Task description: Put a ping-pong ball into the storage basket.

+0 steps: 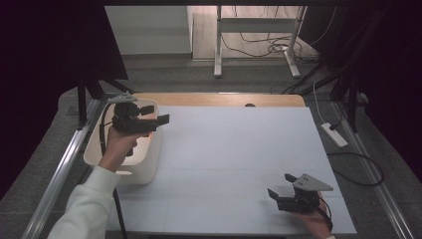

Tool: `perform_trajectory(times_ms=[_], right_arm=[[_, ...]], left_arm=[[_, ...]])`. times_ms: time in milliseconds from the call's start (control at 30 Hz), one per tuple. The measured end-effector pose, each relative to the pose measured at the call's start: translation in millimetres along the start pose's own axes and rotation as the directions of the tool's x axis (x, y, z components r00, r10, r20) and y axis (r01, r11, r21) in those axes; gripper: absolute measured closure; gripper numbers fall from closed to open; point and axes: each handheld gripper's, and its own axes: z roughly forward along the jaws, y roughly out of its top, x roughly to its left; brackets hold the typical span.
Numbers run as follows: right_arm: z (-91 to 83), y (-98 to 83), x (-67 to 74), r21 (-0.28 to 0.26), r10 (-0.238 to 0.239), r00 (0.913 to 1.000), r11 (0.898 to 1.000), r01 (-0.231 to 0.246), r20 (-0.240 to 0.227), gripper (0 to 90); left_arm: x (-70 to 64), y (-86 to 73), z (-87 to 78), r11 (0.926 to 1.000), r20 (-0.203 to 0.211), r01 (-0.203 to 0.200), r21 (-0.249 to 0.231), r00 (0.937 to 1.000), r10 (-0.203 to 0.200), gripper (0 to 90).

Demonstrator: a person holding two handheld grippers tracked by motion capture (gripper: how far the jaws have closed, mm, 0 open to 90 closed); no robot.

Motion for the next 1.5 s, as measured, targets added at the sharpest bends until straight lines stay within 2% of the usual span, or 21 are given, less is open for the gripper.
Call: perform_trajectory(times_ms=[133, 267, 400, 533, 633, 667, 800, 867, 933, 1033, 1167, 1267, 1433, 1500], right_arm=[[-0.8, -0.3, 0.4, 0.002, 0.002, 1.0000, 1.000, -0.002, 0.001, 15.3], [-1.4, -0.5, 0.4, -0.002, 0.005, 1.0000, 1.000, -0.005, -0.002, 15.3], [-1.2, -0.3, 0.6, 0.002, 0.003, 1.0000, 1.000, -0.003, 0.001, 15.3], [-1.5, -0.4, 0.1, -0.003, 0.005, 1.0000, 1.000, -0.005, 0.002, 15.3], [-1.7, -0.6, -0.2, -0.002, 0.005, 1.0000, 1.000, -0.005, 0.003, 15.3], [-1.7, -0.6, 0.0, -0.002, 0.004, 1.0000, 1.000, -0.004, 0.003, 15.3], [-2.0, -0.7, 0.4, -0.003, 0.005, 1.0000, 1.000, -0.005, 0.002, 15.3], [-2.1, -0.7, 0.3, -0.001, 0.003, 1.0000, 1.000, -0.003, 0.003, 15.3], [-2.0, -0.7, 0.3, -0.002, 0.002, 1.0000, 1.000, -0.002, 0.001, 15.3], [-1.9, -0.6, 0.3, -0.003, 0.004, 1.0000, 1.000, -0.004, 0.001, 15.3], [-2.7, -1.0, 0.3, -0.005, 0.003, 1.0000, 1.000, -0.003, 0.004, 15.3], [-2.2, -0.9, 0.4, -0.004, 0.005, 1.0000, 1.000, -0.005, 0.002, 15.2], [-2.1, -0.8, 0.4, -0.005, 0.004, 1.0000, 1.000, -0.004, 0.001, 15.3], [-2.7, -0.9, 0.7, -0.009, 0.003, 1.0000, 1.000, -0.003, 0.000, 15.3]], left_arm=[[-14.3, -5.3, 0.5, 0.9995, 0.049, -0.031, -0.009, 0.9983, 0.032, 19.6], [-28.5, -12.4, 1.8, 0.9986, 0.114, -0.053, -0.011, 0.9920, 0.054, 20.5], [-43.9, -20.1, 4.2, 0.9945, 0.122, -0.105, 0.004, 0.9870, 0.104, 20.3], [-55.3, -26.0, 6.4, 0.9919, 0.138, -0.127, 0.007, 0.9826, 0.125, 20.2], [-64.9, -32.2, 9.3, 0.9898, 0.160, -0.142, 0.001, 0.9771, 0.140, 20.3], [-69.1, -34.9, 10.9, 0.9874, 0.166, -0.158, 0.004, 0.9738, 0.155, 20.3], [-78.3, -43.4, 15.0, 0.9844, 0.200, -0.176, 0.002, 0.9646, 0.172, 20.0], [-82.2, -47.5, 16.3, 0.9816, 0.197, -0.191, -0.002, 0.9622, 0.187, 20.1], [-88.0, -55.0, 18.2, 0.9752, 0.207, -0.222, -0.002, 0.9540, 0.217, 20.9], [-90.1, -60.6, 20.3, 0.9728, 0.215, -0.232, 0.004, 0.9503, 0.225, 21.2], [-93.5, -75.4, 23.9, 0.9708, 0.213, -0.240, 0.015, 0.9493, 0.231, 21.3], [-94.9, -90.3, 27.1, 0.9693, 0.204, -0.244, 0.032, 0.9509, 0.232, 21.5], [-96.0, -112.4, 29.3, 0.9636, 0.196, -0.265, 0.031, 0.9470, 0.254, 21.6], [-93.9, -122.8, 29.2, 0.9648, 0.186, -0.261, 0.035, 0.9503, 0.250, 21.5]])
